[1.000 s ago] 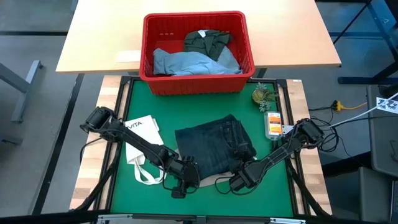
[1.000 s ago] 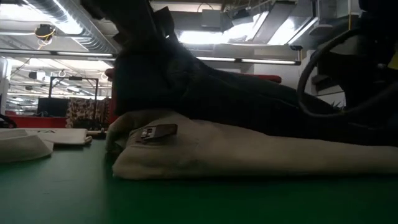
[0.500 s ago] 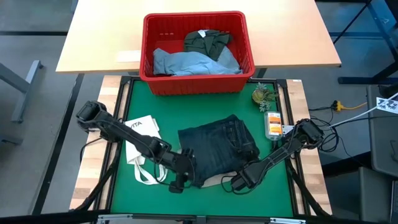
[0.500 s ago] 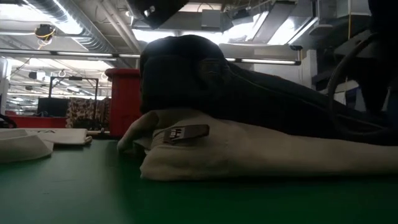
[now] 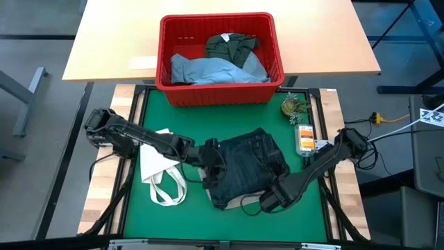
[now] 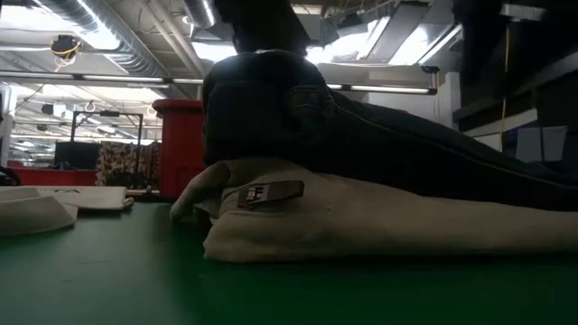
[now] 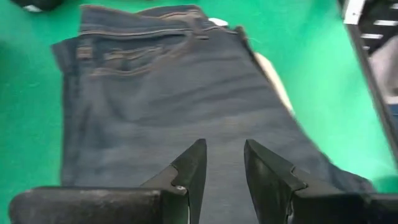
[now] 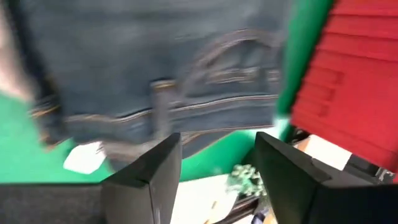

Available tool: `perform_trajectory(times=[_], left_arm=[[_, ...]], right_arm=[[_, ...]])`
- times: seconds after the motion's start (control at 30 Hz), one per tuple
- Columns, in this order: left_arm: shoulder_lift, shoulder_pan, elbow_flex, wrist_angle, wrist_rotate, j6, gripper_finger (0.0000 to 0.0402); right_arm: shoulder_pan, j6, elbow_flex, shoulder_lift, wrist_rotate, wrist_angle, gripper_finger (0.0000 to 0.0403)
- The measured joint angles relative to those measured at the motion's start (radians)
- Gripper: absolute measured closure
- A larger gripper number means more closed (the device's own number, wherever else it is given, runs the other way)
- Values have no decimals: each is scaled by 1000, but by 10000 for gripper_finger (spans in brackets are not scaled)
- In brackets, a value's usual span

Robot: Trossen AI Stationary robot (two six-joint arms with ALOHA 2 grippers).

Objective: Fold Laundry from Bin
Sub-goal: Stack the dark blue jeans on top of the gray shorts

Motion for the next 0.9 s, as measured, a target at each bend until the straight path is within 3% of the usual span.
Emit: perform_trajectory(times=[0.13, 0.27, 0.5, 0.7, 0.9], left_arm=[[1, 46, 0, 1, 0, 0, 299], [13, 76, -5, -6, -1, 0, 299], [45, 99, -94, 9, -42, -5, 299], [69, 99, -234, 48, -45, -40, 299], [83, 99, -378, 224, -50, -64, 299]], right_arm=[[-83, -8, -31, -74, 31, 97, 198], [-191, -109, -105, -132, 12, 317, 198], [-389, -311, -282, -151, -150, 701, 198], [-526, -318, -458, -153, -291, 904, 198], [-594, -294, -593, -160, -402, 1055, 198]])
